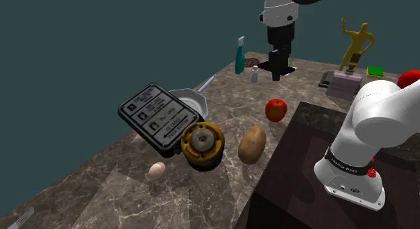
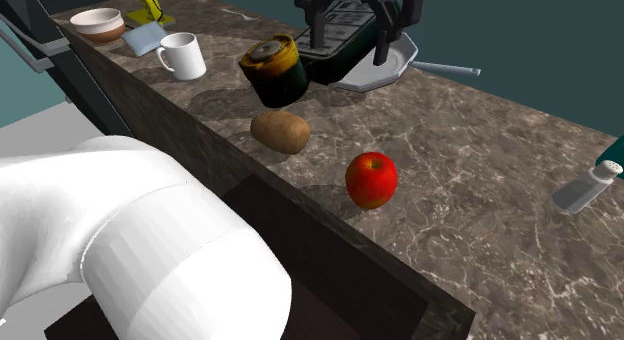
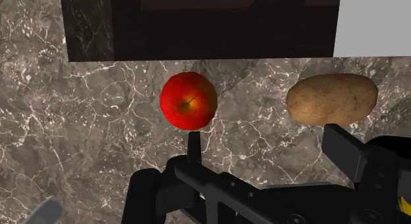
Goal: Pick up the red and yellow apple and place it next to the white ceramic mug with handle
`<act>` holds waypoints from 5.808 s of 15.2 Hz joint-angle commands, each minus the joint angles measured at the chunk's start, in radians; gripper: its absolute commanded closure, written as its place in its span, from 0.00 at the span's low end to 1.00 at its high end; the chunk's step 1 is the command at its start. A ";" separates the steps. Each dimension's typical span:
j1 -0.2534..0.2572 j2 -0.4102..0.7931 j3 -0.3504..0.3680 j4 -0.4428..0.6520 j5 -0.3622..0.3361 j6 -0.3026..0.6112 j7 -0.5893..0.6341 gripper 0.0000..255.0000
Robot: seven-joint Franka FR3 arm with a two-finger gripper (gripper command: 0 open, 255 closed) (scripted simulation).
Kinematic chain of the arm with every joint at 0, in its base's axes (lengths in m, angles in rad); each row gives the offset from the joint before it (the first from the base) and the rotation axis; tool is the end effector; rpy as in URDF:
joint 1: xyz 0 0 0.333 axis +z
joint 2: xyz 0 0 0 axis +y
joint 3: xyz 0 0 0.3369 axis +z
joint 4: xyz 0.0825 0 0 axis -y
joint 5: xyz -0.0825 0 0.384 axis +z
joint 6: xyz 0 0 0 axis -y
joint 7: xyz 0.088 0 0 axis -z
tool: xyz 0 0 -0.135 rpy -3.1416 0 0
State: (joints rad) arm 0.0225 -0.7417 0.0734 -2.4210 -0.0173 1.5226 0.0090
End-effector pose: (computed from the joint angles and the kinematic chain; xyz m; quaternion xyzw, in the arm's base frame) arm 0.2886 0.0296 0.5300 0.9958 0.0320 -0.0774 0.0367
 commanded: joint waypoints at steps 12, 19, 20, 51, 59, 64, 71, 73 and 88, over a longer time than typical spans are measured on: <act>-0.087 -0.088 -0.135 -0.352 -0.081 0.376 -0.072 0.00; -0.093 -0.063 -0.143 -0.429 -0.091 0.478 -0.071 0.00; -0.093 -0.063 -0.143 -0.429 -0.091 0.478 -0.071 0.00; -0.087 -0.112 -0.131 -0.251 -0.076 0.252 -0.081 1.00; -0.085 -0.109 -0.126 -0.142 -0.071 0.145 -0.087 1.00; -0.084 -0.100 -0.123 -0.070 -0.068 0.082 -0.090 1.00; -0.083 -0.079 -0.120 0.037 -0.064 -0.003 -0.095 1.00; -0.075 -0.077 -0.097 0.047 -0.046 -0.013 -0.071 1.00; 0.029 0.052 0.242 0.164 0.189 0.010 0.293 1.00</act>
State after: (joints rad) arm 0.0462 -0.7013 0.2938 -2.2632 0.1585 1.5241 0.2774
